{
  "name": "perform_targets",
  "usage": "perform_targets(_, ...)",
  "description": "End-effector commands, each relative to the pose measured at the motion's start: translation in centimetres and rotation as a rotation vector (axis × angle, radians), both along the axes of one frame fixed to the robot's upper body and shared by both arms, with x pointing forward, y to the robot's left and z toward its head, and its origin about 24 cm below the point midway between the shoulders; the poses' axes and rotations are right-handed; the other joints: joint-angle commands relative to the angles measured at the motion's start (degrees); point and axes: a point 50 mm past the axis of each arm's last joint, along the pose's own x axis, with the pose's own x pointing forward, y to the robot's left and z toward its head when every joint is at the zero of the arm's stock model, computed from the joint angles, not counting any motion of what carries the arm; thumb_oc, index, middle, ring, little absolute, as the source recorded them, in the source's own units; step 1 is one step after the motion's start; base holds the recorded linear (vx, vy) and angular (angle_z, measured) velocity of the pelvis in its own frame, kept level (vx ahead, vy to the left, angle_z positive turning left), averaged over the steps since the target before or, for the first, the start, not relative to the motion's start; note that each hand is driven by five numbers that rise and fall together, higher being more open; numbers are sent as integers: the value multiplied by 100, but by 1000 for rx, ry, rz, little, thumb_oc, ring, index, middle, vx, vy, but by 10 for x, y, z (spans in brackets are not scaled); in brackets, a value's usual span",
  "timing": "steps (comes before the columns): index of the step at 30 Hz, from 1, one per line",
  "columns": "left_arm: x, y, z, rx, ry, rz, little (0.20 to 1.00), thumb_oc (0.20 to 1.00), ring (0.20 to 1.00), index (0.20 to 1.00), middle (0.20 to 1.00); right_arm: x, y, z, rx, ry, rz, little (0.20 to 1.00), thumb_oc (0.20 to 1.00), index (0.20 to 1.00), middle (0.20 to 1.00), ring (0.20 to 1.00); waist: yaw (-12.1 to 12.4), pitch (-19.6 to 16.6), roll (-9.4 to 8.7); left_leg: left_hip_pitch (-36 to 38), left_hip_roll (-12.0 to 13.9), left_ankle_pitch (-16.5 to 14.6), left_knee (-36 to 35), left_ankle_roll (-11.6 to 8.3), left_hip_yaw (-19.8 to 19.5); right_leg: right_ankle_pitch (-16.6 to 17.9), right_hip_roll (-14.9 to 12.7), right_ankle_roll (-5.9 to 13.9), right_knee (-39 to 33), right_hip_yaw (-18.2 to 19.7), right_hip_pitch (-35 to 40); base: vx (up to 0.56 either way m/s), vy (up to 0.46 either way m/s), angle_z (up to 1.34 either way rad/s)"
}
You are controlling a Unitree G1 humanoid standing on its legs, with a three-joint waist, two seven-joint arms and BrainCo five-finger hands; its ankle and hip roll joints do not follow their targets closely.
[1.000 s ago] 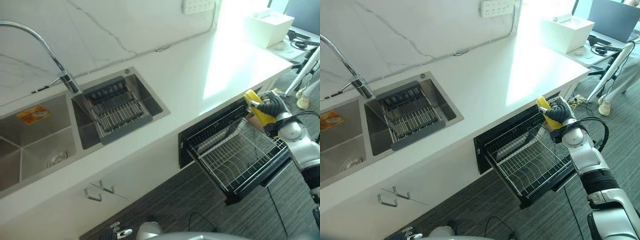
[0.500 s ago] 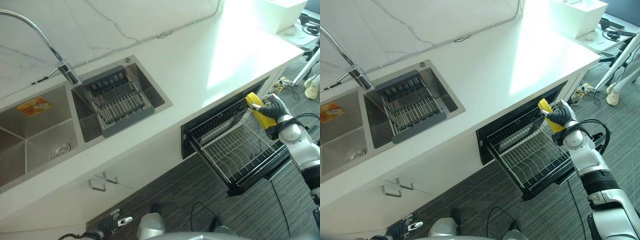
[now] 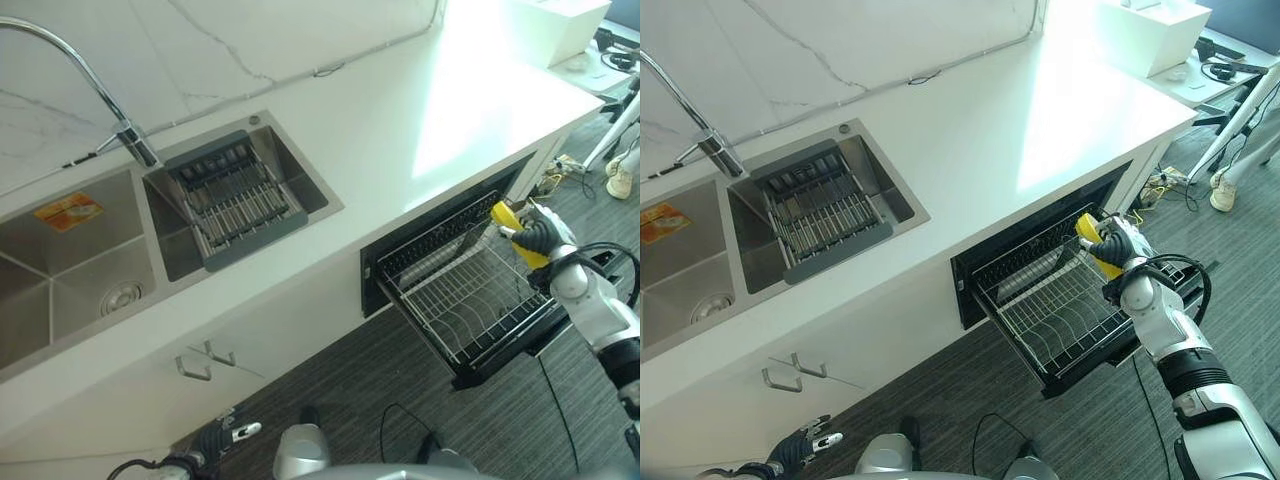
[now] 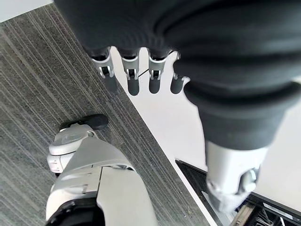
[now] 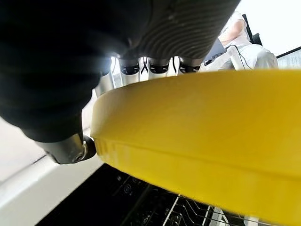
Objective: Place the dishes in the dishwasher.
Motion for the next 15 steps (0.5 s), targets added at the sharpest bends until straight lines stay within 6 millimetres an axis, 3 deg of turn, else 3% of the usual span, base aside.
perform_targets(1, 11, 10, 11, 25, -63, -14, 1000, 1000, 1000, 1000, 1000, 16, 10, 47, -94, -198, 51, 200, 200, 200, 200, 200, 232, -42, -90, -274, 81, -260, 808, 46, -282, -435, -207, 118, 518, -395, 180, 0, 0, 0)
perform_targets(8, 16, 9, 12, 27, -61, -32, 1000, 1000, 1000, 1000, 1000, 22, 9, 43, -145, -180, 32, 200, 200, 200, 200, 200, 297, 4, -60, -377, 55, -356, 1016, 76, -269, -530, -268, 81, 744, -494, 96, -6, 4, 2)
perform_targets(15, 34, 9, 17, 21, -111, -48, 1000, 1000, 1000, 1000, 1000, 34, 5, 72, -239, -223, 19, 200, 200, 200, 200, 200, 384, 412, 67, -813, 7, -493, 1372, 114, -292, -710, -488, 50, 1307, -591, -354, -116, 13, 8)
